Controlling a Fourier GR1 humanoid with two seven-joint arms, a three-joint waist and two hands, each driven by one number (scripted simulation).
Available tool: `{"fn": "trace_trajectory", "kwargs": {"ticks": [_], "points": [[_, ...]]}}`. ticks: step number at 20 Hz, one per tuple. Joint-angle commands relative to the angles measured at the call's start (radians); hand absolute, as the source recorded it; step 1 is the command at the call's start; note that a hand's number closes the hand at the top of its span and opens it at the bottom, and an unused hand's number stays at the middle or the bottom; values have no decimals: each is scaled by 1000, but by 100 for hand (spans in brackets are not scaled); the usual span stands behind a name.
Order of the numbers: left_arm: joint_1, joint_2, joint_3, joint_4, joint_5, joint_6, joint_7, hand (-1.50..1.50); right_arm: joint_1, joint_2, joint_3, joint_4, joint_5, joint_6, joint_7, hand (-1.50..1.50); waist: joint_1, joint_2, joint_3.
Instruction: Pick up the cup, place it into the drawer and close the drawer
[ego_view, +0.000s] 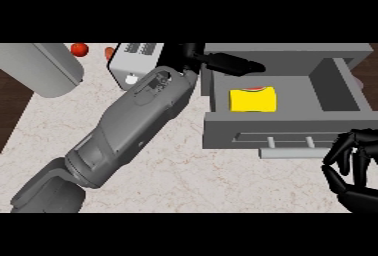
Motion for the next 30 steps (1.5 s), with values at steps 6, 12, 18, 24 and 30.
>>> {"fn": "trace_trajectory", "kwargs": {"ticks": [6,12,18,24,30], "points": [[173,165,51,-248,-3,-25,89,-150,-57,46,130,8,286,-105,95,150,33,-4,-1],[341,291,80,-474,-7,-45,131,-150,-72,87,228,149,515,-197,-42,150,41,-3,0],[467,349,107,-563,15,-97,125,-150,-112,26,353,344,793,-274,-136,150,55,1,0],[574,458,171,-652,26,-161,130,-150,-263,46,416,625,981,-395,-179,150,48,6,1],[691,453,204,-652,24,-235,61,-150,-474,117,348,1069,1019,-539,-290,150,50,17,1]]}}
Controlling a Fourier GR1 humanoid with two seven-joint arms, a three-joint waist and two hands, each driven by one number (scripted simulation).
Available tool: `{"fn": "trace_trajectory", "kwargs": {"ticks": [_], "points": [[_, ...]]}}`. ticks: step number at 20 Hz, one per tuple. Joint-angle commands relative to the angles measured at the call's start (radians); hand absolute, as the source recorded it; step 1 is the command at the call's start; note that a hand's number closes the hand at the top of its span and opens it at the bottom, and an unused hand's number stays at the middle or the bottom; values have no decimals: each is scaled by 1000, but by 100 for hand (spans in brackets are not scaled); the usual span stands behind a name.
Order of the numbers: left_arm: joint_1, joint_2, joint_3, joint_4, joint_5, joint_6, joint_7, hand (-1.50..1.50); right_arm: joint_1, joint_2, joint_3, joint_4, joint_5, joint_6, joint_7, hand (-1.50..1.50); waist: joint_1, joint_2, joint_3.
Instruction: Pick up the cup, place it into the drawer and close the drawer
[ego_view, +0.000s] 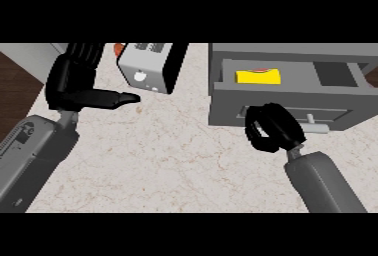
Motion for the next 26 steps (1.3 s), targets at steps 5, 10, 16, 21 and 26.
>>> {"fn": "trace_trajectory", "kwargs": {"ticks": [5,10,16,21,26], "points": [[108,74,86,-97,7,-80,9,-150,-328,50,-116,494,15,-90,-109,150,-1,2,1],[169,57,84,-107,-2,-105,-28,-150,-451,22,-187,750,-1,-122,-186,150,26,15,2],[153,85,132,-60,28,-191,-23,-150,-562,-57,-253,887,-32,-79,-241,150,34,29,2],[176,38,93,-79,11,-193,-41,-150,-589,-54,-282,930,-58,-77,-223,150,57,38,3],[180,37,95,-68,16,-225,-45,-150,-622,-90,-311,939,-87,-37,-244,150,60,38,2]]}}
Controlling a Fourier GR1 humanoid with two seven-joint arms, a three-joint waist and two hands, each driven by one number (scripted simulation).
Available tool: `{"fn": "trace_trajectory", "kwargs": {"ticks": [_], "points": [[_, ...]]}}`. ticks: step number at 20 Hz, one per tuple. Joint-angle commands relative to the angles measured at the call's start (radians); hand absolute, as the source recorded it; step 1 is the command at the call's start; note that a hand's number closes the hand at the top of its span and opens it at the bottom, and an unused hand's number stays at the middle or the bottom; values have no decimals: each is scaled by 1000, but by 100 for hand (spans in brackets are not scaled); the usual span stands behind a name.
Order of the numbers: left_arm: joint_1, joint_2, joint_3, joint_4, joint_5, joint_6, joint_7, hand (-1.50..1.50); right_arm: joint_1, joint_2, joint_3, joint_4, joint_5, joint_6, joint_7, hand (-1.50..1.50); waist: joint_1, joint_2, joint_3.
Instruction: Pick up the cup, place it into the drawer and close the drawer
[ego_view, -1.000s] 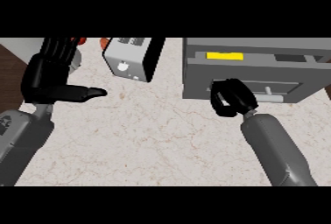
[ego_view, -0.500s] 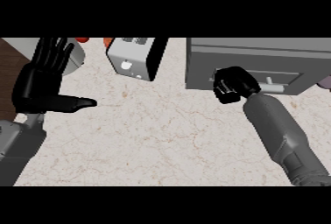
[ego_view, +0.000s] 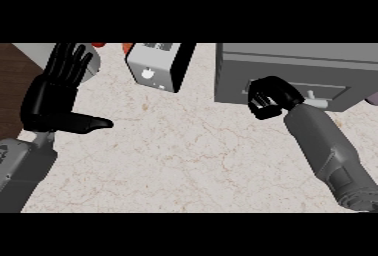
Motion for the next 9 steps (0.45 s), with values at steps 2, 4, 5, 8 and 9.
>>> {"fn": "trace_trajectory", "kwargs": {"ticks": [2,4,5,8,9], "points": [[-5,-8,2,0,3,-17,-2,-150,-94,-88,-80,63,-35,-36,80,150,29,41,9],[3,-16,-8,15,-6,-39,-25,-150,-113,-108,-94,53,-49,-17,69,150,31,48,8],[24,-20,-14,3,-3,-34,-16,-150,-103,-103,-109,55,-63,-27,66,150,31,39,8],[26,-32,-18,14,-7,-39,-27,-150,-91,-123,-105,60,-58,-22,34,150,26,43,8],[13,-26,-14,10,-11,-21,-11,-150,-104,-116,-109,63,-61,-19,48,150,27,38,9]]}}
